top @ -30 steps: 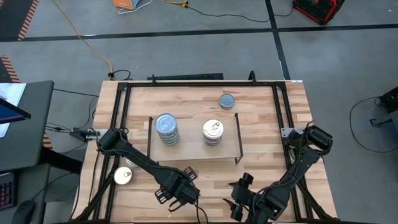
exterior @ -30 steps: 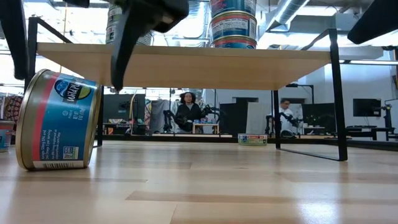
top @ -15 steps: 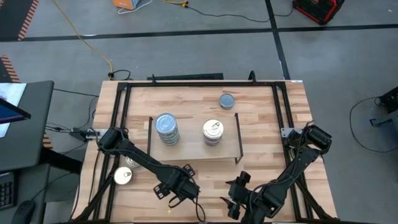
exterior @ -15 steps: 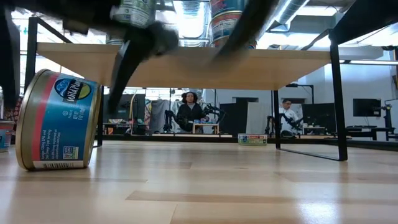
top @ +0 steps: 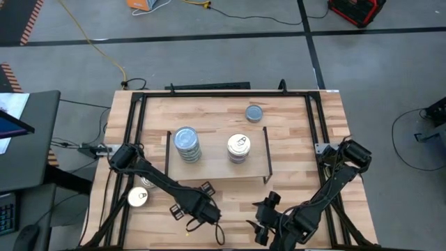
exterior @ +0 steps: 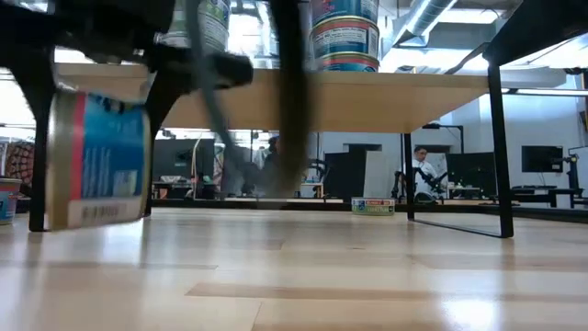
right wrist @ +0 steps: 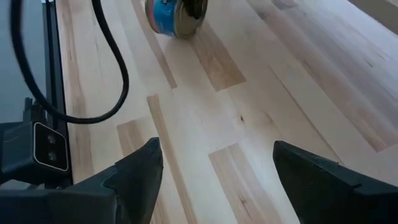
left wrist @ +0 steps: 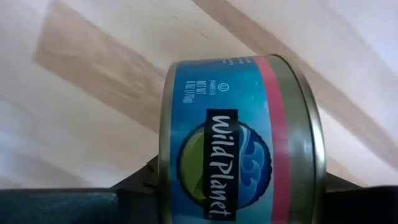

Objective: Stack canned seafood by type on shelf
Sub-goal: Stack the blue tuna can on top of the blue tuna can on the shelf

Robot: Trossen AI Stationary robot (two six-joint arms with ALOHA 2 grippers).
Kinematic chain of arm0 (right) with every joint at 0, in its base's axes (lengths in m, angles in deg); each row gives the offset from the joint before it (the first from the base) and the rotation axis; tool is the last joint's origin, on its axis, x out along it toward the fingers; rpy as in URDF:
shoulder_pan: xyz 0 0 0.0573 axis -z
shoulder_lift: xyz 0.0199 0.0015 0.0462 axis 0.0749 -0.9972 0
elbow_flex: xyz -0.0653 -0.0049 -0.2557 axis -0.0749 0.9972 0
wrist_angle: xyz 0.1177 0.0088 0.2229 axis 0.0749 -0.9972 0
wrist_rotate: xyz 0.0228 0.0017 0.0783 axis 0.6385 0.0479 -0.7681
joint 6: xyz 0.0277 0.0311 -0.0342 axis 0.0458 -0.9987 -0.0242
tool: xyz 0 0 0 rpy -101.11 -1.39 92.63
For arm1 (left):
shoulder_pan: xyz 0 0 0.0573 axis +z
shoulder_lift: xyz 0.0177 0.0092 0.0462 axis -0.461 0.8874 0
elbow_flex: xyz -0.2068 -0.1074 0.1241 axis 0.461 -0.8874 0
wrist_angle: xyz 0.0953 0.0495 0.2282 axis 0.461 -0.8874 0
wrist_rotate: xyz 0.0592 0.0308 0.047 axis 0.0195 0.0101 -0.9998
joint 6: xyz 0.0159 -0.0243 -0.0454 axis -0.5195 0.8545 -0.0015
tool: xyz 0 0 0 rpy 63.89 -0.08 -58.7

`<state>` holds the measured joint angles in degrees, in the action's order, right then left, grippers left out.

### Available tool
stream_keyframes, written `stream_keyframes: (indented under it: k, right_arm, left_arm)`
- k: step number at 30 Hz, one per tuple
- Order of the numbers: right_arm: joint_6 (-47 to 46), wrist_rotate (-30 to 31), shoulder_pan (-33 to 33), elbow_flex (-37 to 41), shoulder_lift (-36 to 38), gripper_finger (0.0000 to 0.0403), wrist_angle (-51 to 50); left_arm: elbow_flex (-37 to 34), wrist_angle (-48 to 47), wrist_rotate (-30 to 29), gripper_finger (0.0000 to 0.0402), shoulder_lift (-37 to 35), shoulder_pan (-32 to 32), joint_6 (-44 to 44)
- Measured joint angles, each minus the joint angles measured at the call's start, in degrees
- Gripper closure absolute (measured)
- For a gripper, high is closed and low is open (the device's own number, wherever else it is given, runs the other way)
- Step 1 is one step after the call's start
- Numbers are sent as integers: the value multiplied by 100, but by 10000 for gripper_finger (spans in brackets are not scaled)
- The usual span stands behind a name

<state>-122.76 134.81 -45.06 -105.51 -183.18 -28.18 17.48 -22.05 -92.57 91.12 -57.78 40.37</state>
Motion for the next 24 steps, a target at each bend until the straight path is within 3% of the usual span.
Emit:
stream_keyframes:
  k: [7,12,16,24]
  right_arm:
    - [-582,-207,-428,-1,357,76,-847]
    - [-1096,505,-665,-4,640,76,-1553]
    - [-935,849,-612,-4,721,76,-1552]
    - [-417,738,-208,-1,720,79,-1626]
  left_arm:
    - [827,-80,315,233,-368,0,541]
    - [1337,741,337,232,-972,208,1245]
    - [1545,1354,420,228,-1564,640,1919]
    - [1576,2336,932,230,-2441,2037,3216]
